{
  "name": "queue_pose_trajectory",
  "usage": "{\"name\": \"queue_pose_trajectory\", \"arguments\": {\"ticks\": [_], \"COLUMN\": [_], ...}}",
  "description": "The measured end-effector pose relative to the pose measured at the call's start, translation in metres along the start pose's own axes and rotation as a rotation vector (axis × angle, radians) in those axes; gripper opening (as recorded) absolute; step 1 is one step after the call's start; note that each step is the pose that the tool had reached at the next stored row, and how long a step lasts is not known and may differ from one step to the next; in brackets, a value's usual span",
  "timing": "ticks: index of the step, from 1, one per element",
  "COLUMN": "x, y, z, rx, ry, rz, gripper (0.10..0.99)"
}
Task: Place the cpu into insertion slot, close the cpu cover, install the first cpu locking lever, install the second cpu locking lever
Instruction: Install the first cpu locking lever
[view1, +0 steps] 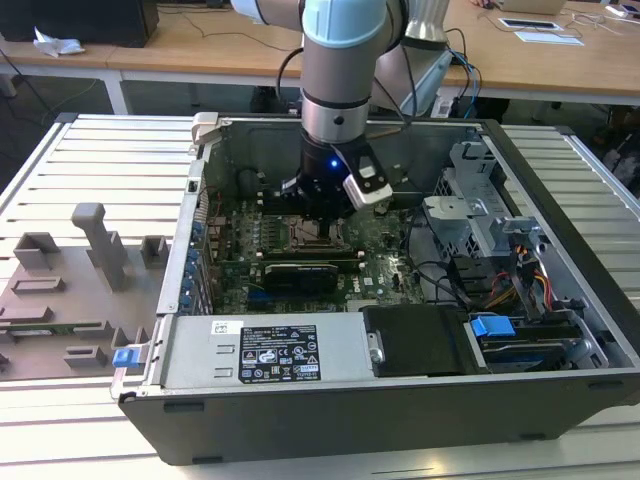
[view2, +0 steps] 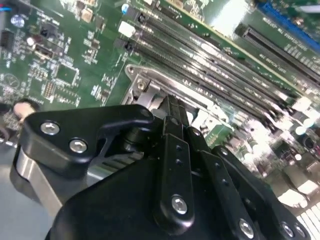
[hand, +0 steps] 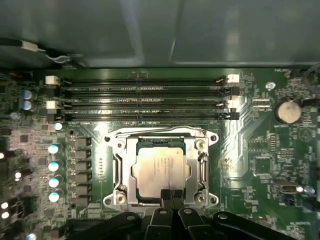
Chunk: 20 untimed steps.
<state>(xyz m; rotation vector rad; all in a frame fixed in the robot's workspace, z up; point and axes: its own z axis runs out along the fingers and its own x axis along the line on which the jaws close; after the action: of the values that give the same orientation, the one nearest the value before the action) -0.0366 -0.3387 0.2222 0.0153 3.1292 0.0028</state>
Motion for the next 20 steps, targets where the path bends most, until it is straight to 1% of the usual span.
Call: {"name": "queue_pose_trajectory", "arguments": {"ticks": [1,3,5,8,10,20], "x": [-0.0001,-0.0002,-0.0003,-0.0004,-0.0004,-0.0004], "y": [0.0000,0.0001,0.0001,0.0001,0.0001,0.0001], "z": [-0.0058,-0.0142,-0.0249,-0.0336,-0.0354,-0.0358], "rx": [0.000,0.000,0.000,0.000,0.000,0.000], "ry": [0.0000,-0.0001,0.0000,0.0000,0.0000,0.0000], "rz": [0.000,0.000,0.000,0.000,0.000,0.000], "gripper": [0.106,0.106,0.106,0.106,0.106,0.106]}}
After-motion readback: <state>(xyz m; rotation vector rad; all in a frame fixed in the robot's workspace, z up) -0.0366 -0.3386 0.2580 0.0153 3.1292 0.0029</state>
